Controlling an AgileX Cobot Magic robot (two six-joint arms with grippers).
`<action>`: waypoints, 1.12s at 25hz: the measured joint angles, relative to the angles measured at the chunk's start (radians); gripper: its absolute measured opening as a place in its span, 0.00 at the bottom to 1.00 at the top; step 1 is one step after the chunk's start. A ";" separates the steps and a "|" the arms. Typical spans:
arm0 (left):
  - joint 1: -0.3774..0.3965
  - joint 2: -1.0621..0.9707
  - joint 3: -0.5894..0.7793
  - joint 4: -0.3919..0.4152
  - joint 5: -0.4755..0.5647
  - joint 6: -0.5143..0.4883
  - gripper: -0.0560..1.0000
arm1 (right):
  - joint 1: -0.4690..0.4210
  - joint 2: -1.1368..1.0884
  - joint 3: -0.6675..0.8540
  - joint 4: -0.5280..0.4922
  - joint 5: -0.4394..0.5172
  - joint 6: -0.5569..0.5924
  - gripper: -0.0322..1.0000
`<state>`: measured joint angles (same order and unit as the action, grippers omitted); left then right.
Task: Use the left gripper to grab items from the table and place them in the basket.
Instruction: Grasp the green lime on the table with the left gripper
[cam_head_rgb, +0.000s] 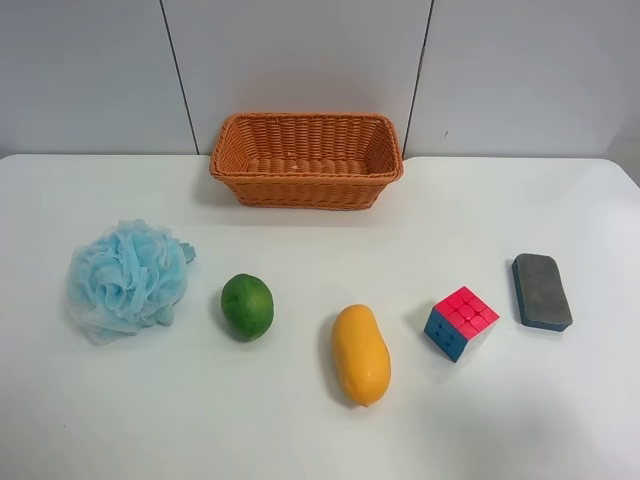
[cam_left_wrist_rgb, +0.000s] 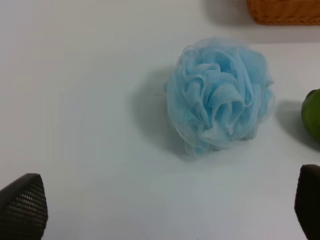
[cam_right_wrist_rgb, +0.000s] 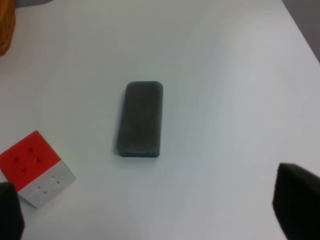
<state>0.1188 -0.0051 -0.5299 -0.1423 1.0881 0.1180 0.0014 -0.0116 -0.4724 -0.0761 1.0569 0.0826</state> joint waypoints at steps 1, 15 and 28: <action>0.000 0.000 0.000 0.000 0.000 0.000 1.00 | 0.000 0.000 0.000 0.000 0.000 0.000 0.99; 0.000 0.000 0.000 0.000 -0.014 0.000 1.00 | 0.000 0.000 0.000 0.000 0.000 0.000 0.99; 0.000 0.000 0.000 0.000 -0.043 0.000 1.00 | 0.000 0.000 0.000 0.000 0.000 0.000 0.99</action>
<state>0.1188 -0.0051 -0.5299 -0.1423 1.0449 0.1180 0.0014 -0.0116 -0.4724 -0.0761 1.0569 0.0826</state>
